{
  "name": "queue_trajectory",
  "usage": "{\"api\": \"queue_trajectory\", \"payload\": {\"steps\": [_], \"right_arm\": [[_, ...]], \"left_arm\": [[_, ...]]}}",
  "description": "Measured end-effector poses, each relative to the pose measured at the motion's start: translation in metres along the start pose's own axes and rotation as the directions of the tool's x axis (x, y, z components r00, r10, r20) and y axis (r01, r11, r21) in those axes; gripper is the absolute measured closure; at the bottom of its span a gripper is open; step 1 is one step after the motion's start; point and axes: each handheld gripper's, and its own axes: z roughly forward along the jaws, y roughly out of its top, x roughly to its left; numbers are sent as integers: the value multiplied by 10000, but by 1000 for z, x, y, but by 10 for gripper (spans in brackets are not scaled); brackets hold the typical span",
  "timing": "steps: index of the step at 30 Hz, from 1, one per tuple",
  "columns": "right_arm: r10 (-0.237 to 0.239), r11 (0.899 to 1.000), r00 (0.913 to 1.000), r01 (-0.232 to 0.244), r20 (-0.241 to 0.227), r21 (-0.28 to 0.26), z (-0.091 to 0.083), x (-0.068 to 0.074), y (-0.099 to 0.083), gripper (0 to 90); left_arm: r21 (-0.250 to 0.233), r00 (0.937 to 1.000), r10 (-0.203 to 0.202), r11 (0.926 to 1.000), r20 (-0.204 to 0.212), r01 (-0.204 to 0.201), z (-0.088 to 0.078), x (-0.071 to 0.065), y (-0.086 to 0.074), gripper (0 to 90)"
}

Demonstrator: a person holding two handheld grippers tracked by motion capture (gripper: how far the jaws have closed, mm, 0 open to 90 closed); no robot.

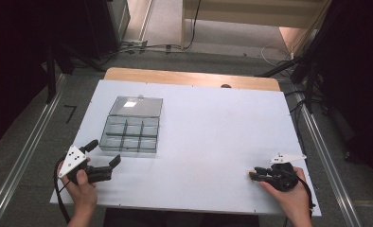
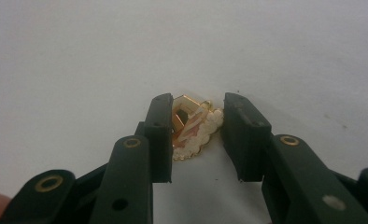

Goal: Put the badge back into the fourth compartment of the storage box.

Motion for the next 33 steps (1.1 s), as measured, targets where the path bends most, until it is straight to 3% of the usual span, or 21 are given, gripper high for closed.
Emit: {"api": "queue_trajectory", "payload": {"steps": [4,17,20,27,28,31,33], "right_arm": [[84,9999,9997,-87,-250,-123,-1,-2,-1,650],[19,9992,9992,-35,-411,-393,-2,-1,-1,743],[60,9985,9970,-101,-771,-534,0,0,-1,758],[212,9951,9939,-314,-1078,-933,1,2,0,824],[327,9935,9898,-474,-1389,-1039,1,2,1,843],[350,9928,9857,-531,-1650,-1071,1,4,2,866],[224,9938,9881,-386,-1519,-1041,0,8,4,870]], "left_arm": [[-10,10000,0,10000,-27,0,0,0,0,0],[-2,10000,-16,10000,-60,16,0,0,0,0],[-10,10000,-24,10000,-69,24,0,0,0,0],[-3,10000,-17,10000,-85,17,0,0,0,0],[0,10000,-17,10000,-87,17,0,0,0,0],[-1,10000,-13,10000,-90,13,0,0,0,0],[-10,10000,-23,10000,-92,23,0,0,0,0]]}}
